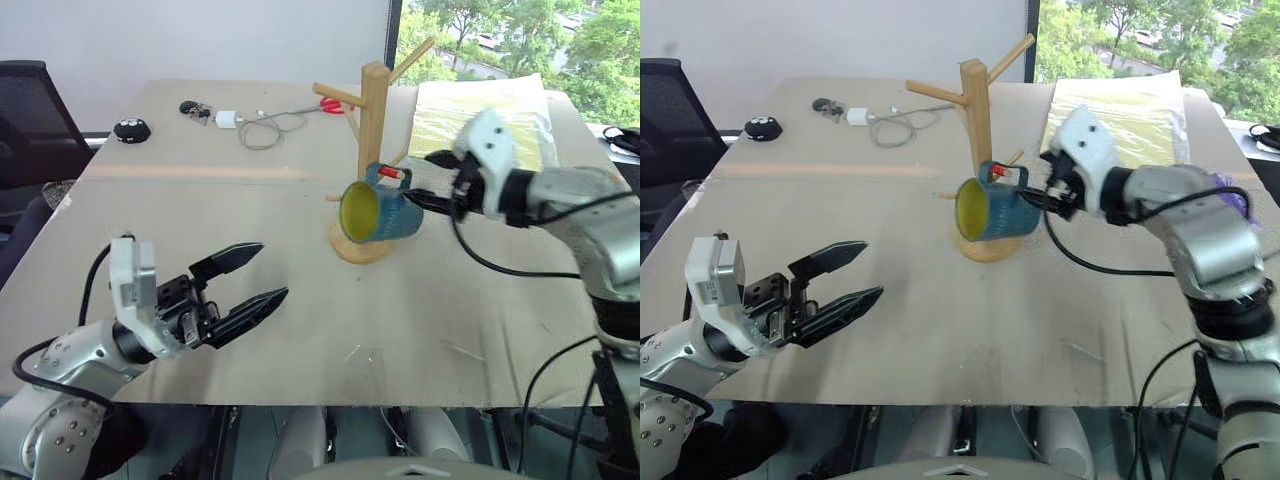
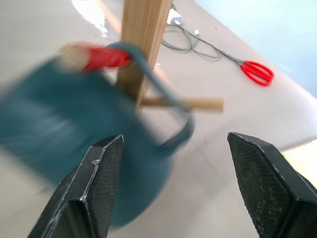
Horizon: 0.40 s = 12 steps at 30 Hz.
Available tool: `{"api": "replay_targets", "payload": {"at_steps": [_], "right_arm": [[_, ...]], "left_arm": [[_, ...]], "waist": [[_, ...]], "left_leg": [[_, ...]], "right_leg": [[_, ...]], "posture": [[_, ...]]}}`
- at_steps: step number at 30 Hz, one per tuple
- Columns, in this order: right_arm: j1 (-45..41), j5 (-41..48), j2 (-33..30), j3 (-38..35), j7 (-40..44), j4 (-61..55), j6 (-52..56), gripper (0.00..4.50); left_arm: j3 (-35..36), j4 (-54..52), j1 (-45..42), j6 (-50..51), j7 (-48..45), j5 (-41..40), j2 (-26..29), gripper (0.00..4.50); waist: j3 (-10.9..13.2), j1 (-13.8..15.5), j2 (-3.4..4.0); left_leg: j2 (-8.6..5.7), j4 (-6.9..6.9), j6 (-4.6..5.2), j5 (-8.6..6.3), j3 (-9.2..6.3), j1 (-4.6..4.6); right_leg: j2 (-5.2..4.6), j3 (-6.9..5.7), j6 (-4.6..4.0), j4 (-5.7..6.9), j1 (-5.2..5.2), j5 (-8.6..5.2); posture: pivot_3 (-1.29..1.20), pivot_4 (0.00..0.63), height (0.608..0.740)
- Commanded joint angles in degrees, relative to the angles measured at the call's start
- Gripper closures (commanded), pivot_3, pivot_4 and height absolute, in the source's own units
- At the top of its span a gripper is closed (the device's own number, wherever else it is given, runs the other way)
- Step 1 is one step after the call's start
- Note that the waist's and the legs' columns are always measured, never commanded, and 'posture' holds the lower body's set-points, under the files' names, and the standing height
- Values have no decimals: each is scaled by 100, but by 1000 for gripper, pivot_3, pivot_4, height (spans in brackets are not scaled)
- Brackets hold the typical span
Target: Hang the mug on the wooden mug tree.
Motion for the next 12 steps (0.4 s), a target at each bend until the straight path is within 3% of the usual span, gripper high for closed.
{"api": "replay_targets", "payload": {"at_steps": [1, 7, 12], "right_arm": [[758, 519, -395, -1136, 285, -658, -18, 1143], [3731, 431, -615, -2631, 865, -1110, -862, 1143], [4855, 136, -302, -2798, 799, -906, -1733, 1143]], "left_arm": [[102, 364, 240, -223, 19, 684, 85, 0], [358, 1414, 566, -531, -553, 1311, 316, 0], [211, 1903, 391, -667, -820, 1579, 374, 0]], "waist": [[0, -9, 0], [-2, 54, -6], [-2, 39, -5]], "left_leg": [[0, 0, 1, 0, 0, 1], [4, -4, 2, -1, 0, 4], [6, 7, 3, -1, 11, 15]], "right_leg": [[1, -1, -1, 0, 0, -1], [5, -1, -14, -7, 2, -11], [3, 7, 10, -4, 4, -23]], "posture": [[0, 150, 740], [0, 150, 740], [0, 150, 740]]}}
